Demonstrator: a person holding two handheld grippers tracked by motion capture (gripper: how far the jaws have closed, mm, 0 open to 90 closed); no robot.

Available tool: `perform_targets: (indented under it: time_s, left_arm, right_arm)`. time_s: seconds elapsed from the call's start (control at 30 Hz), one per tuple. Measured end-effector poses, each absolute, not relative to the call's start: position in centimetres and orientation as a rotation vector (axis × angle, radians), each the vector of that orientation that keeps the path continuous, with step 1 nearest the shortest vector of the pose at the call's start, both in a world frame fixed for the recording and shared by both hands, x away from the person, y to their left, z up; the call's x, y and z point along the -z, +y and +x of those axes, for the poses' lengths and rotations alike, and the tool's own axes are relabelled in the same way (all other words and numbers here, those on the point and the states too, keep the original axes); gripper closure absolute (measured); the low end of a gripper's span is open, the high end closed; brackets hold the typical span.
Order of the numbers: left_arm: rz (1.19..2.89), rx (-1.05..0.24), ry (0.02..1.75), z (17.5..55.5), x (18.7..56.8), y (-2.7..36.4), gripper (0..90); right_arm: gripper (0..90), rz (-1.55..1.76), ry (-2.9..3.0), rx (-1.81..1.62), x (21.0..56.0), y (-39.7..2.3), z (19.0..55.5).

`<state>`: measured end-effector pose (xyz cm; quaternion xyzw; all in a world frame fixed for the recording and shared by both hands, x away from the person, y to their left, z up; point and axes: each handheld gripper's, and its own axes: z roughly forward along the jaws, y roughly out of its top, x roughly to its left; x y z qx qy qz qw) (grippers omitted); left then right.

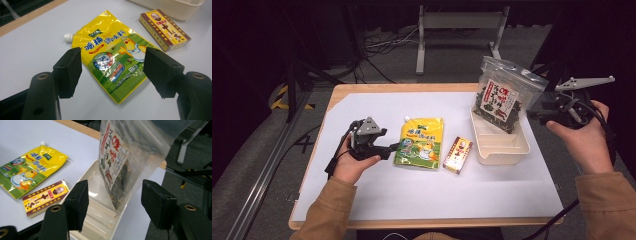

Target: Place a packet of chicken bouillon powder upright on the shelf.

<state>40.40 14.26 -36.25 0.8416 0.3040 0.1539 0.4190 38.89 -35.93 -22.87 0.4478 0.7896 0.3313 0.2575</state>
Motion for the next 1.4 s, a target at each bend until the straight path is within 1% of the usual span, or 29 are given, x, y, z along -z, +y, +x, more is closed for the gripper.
perform_targets:
  time_s: [0.23,0.37,0.47,0.53,0.67,1.1,1.27,1.4]
  left_arm:
    - [2.106,-0.359,0.804,41.3,37.0,13.5,31.9]
    - [2.113,-0.328,0.826,41.9,37.7,12.9,30.2]
    - [2.105,-0.300,0.880,42.5,38.4,12.6,27.7]
    - [2.107,-0.259,0.926,43.0,39.0,12.3,27.3]
    - [2.135,-0.236,0.956,43.7,39.9,11.8,26.5]
    - [2.180,-0.178,1.019,45.3,42.3,10.4,21.8]
    - [2.200,-0.167,1.018,45.4,42.7,9.8,20.3]
    - [2.213,-0.131,1.016,45.6,43.2,9.4,16.3]
  right_arm:
    - [39.6,1.175,2.167,-0.920,23.3,-35.0,38.1]
    - [39.1,1.153,2.182,-0.938,23.6,-34.3,37.8]
    - [38.8,1.142,2.191,-0.947,23.9,-33.8,37.7]
    - [38.5,1.134,2.198,-0.952,24.1,-33.5,37.6]
    - [37.9,1.126,2.206,-0.959,24.3,-32.9,37.5]
    - [37.1,1.086,2.247,-0.946,25.6,-31.1,37.1]
    - [37.0,1.088,2.259,-0.940,26.1,-30.8,37.2]
    - [36.7,1.084,2.265,-0.934,26.3,-30.7,37.3]
